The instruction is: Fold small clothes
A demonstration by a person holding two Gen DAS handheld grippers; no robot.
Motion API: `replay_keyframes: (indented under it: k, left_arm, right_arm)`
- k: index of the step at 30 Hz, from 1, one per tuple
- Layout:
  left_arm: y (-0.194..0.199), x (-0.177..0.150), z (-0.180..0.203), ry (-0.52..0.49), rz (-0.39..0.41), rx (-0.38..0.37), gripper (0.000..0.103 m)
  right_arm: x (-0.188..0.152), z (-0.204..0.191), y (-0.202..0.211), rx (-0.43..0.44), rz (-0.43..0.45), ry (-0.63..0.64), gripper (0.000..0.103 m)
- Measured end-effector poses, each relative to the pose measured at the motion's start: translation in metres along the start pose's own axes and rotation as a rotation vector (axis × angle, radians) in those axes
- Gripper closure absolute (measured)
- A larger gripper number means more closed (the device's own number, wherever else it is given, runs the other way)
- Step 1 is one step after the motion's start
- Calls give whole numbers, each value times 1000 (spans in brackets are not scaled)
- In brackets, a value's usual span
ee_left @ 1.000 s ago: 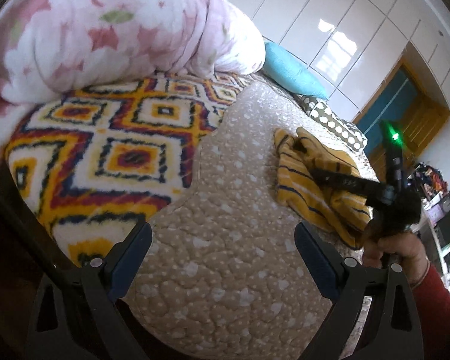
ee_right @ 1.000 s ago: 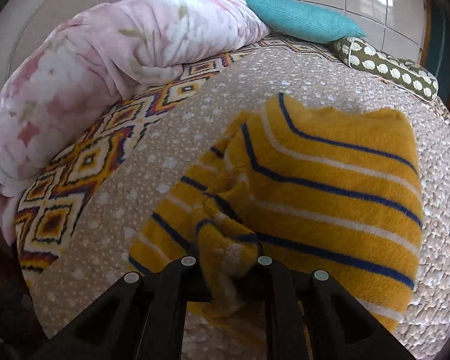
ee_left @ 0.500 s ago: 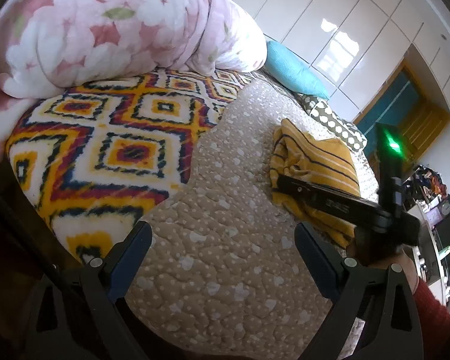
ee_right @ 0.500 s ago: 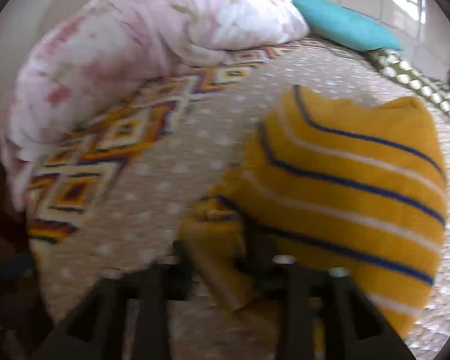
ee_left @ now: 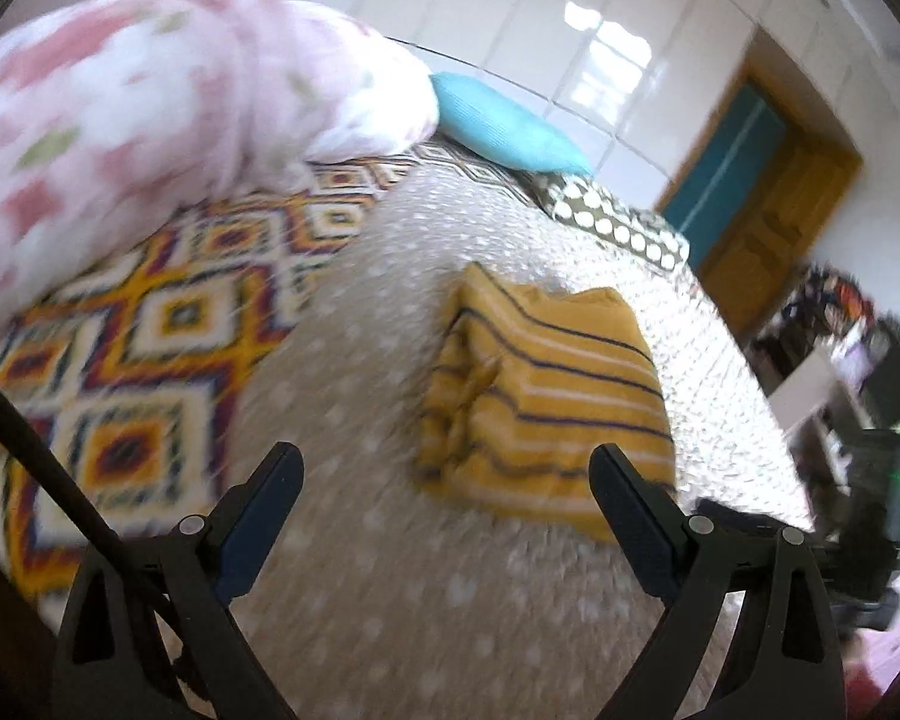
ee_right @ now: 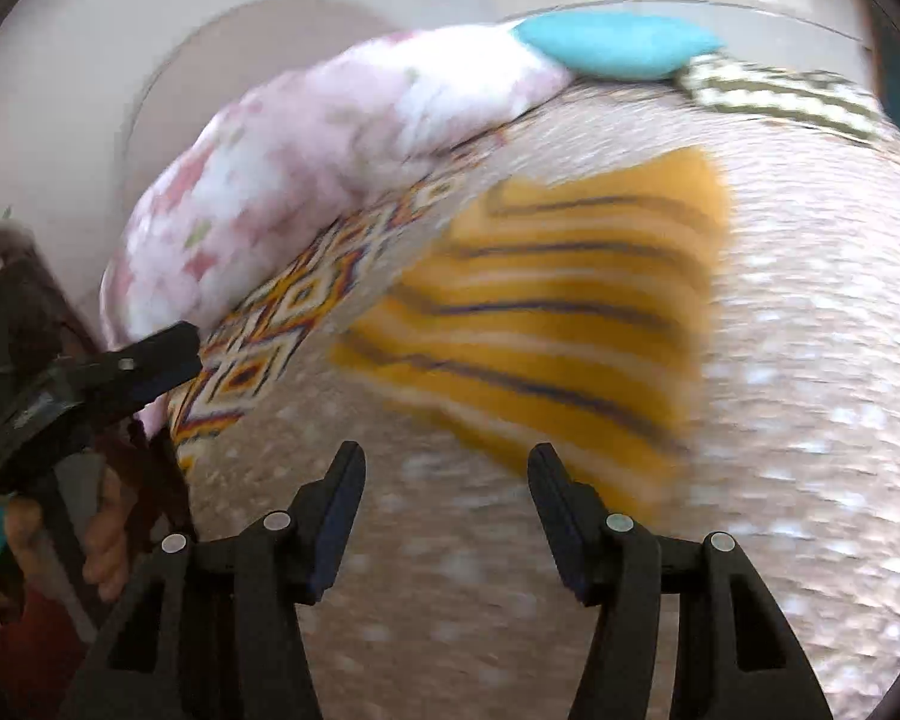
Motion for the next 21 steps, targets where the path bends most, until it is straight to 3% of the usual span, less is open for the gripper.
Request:
replay_keyframes:
  k: [5, 6, 9, 10, 13, 16, 17, 18, 21]
  left_arm:
    - [-72, 27, 22, -32, -88, -28, 8]
    - [-86, 31, 23, -45, -97, -11, 8]
    - [-128, 38, 11, -97, -116, 137, 13]
    - [-142, 38, 4, -93, -138, 138, 13]
    - [-160, 36, -19, 46, -167, 33, 9]
    - [-166, 35, -26, 71, -146, -1, 5]
    - [-166, 33, -25, 65, -133, 2, 5]
    - [-165, 33, -22, 58, -129, 10, 5]
    - [-160, 28, -11, 70, -144, 11, 11]
  right_arm:
    - [12, 59, 10, -32, 55, -179, 36]
    - [15, 69, 6, -29, 58, -211, 33]
    - [23, 97, -19, 18, 53, -310, 31]
    - [26, 105, -30, 45, 46, -341, 31]
    - [33, 119, -77, 159, 17, -434, 25]
    - [42, 122, -102, 197, 45, -465, 20]
    - [48, 119, -107, 200, 43, -467, 26]
    - [51, 119, -113, 203, 20, -483, 39]
    - [58, 122, -107, 234, 9, -514, 59]
Point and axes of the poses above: each gripper's, at about its wrist camera, not at the fingertips, and y roughly against the way its jaws point, z to its right, x to its top, the point moved 3 cm from there along -y, roughly the way its jaws point, and after that the axes turned 3 degrees about y, right-handed, at the moved point
